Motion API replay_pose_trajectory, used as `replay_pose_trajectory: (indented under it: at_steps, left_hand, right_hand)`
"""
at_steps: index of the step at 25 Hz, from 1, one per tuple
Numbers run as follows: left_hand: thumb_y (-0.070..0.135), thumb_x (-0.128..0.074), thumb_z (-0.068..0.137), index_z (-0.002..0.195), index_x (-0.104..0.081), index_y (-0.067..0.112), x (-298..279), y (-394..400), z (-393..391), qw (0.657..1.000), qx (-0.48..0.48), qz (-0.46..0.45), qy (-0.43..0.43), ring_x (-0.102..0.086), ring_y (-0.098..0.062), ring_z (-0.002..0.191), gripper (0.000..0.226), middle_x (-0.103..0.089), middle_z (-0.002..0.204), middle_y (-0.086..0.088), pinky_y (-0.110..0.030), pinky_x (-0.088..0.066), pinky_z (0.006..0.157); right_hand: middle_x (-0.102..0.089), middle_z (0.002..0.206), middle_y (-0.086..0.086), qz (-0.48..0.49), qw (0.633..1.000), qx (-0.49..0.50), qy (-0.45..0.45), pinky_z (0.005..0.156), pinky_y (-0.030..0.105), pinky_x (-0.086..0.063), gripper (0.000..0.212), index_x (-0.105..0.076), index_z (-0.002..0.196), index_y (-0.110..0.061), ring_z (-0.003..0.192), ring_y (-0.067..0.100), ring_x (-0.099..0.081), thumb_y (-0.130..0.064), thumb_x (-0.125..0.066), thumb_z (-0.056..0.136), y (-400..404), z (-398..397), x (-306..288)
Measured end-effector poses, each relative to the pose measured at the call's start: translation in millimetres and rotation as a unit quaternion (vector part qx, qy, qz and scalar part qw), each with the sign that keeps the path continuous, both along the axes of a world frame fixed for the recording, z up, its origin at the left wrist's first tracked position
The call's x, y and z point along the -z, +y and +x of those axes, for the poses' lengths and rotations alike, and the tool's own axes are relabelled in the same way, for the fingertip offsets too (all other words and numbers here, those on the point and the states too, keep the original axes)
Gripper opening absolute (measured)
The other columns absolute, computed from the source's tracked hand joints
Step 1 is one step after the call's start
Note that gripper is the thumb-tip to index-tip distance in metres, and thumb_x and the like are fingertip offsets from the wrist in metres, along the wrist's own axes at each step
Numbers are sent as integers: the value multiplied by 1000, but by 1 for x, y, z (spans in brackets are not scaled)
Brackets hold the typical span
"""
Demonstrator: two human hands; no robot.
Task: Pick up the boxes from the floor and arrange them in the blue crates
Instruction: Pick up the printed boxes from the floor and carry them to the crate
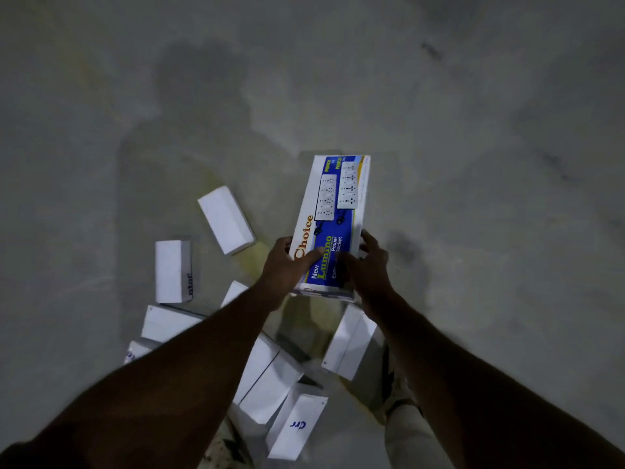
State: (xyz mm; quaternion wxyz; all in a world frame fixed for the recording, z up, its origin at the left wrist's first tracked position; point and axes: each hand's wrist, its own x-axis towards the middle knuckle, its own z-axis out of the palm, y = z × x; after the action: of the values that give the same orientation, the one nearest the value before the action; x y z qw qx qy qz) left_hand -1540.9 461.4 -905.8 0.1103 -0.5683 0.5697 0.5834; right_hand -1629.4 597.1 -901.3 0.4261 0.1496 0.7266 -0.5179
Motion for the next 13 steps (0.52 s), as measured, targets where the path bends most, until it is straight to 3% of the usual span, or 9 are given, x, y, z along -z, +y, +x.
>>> replay_pose_trajectory:
  at_steps: [2, 5, 7, 9, 11, 13]
  left_hand:
    - [48, -89, 65, 126, -53, 14, -48, 0, 6, 995, -78, 58, 29, -75, -17, 88, 79, -73, 114, -6, -35, -61, 75]
    - [50, -81, 77, 129, -51, 17, -138, -6, 10, 986, -129, 98, 42, -76, -22, 90, 68, -75, 114, -6, -32, -58, 66]
    - [50, -73, 85, 133, -56, 15, -207, -10, 15, 980, -129, 133, 69, -77, -21, 83, 62, -76, 114, -9, -32, -58, 62]
    - [52, -64, 91, 130, -64, 15, -283, -14, 26, 974, -106, 168, 106, -76, -19, 79, 54, -76, 114, -10, -34, -60, 72]
    - [57, -60, 91, 127, -69, 16, -346, -16, 42, 961, -128, 209, 130, -75, -20, 84, 55, -76, 114, -9, -44, -54, 92]
    - [56, -54, 95, 120, -74, 17, -404, -15, 68, 947, -161, 231, 152, -75, -20, 88, 50, -76, 112, -9, -44, -52, 97]
  right_hand:
    - [-39, 136, 9, -18, 1000, 9, -5, 79, 39, -61, 65, -48, 138, -26, 113, 27, -60, -19, -78, 80, -7, -4, -48]
    - [-51, 132, 12, -44, 999, 8, -21, 76, 40, -62, 59, -55, 129, -27, 97, 25, -70, -31, -81, 76, -22, -9, -137]
    - [-65, 119, 13, -78, 996, 2, -36, 73, 38, -63, 31, -57, 113, -21, 86, 22, -73, -31, -72, 87, -30, -13, -206]
    - [-71, 106, 13, -155, 986, 8, -66, 76, 41, -62, 14, -58, 105, -16, 83, 24, -73, -28, -60, 97, -37, -14, -273]
    - [-72, 110, 14, -194, 977, 0, -84, 90, 50, -56, 31, -59, 115, -13, 96, 31, -72, -36, -61, 95, -42, -15, -334]
    - [-71, 118, 13, -205, 972, -42, -104, 98, 57, -51, 57, -55, 129, -16, 109, 35, -68, -49, -69, 85, -50, -10, -396]
